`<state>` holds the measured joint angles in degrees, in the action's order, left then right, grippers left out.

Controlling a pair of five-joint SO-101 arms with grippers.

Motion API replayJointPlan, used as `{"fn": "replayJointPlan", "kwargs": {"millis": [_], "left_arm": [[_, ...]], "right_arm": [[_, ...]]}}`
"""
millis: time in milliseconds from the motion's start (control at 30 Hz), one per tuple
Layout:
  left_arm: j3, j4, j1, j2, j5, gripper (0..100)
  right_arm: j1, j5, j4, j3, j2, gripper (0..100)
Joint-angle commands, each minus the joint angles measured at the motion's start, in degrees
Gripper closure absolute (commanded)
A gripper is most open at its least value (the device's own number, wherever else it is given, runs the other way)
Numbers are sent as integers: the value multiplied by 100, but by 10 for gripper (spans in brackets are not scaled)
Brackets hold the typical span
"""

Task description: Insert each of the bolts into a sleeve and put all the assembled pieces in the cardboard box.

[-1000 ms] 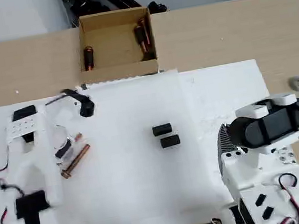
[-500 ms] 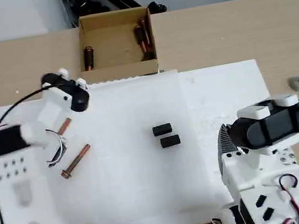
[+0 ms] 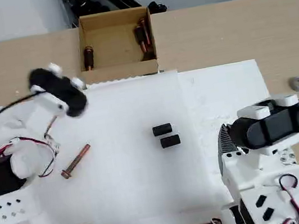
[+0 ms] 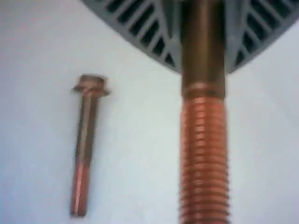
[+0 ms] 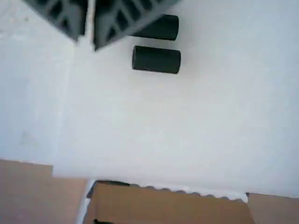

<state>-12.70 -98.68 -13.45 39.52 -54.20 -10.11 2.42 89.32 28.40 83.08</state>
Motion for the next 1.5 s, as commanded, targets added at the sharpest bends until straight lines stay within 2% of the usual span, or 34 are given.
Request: {"fn": "replayJointPlan", "kwargs": {"millis": [0, 133, 367, 633, 900, 1033, 1233, 1467], "left_arm": [[119, 0, 0, -141, -1512, 994], [127, 387, 0, -976, -1899, 994], [136, 1380, 9, -2760, -1987, 994], [277, 2268, 9, -4229, -2409, 994], [1244, 2224, 26, -5916, -2400, 994], [1780, 1767, 26, -6558, -2391, 994], [2448, 1486, 0, -7191, -2048, 973], [2633, 1389, 26, -7323, -1662, 908]], "right_arm": [[-4, 53, -127, 9, -31, 994], [-4, 53, -127, 9, -22, 994], [22, 44, -127, 9, 22, 994], [31, 44, -127, 18, -40, 994], [48, 44, -75, 18, -40, 994], [286, 44, -75, 18, -40, 994], [444, 53, -66, 26, -40, 995], [444, 53, -66, 26, -40, 995]]}}
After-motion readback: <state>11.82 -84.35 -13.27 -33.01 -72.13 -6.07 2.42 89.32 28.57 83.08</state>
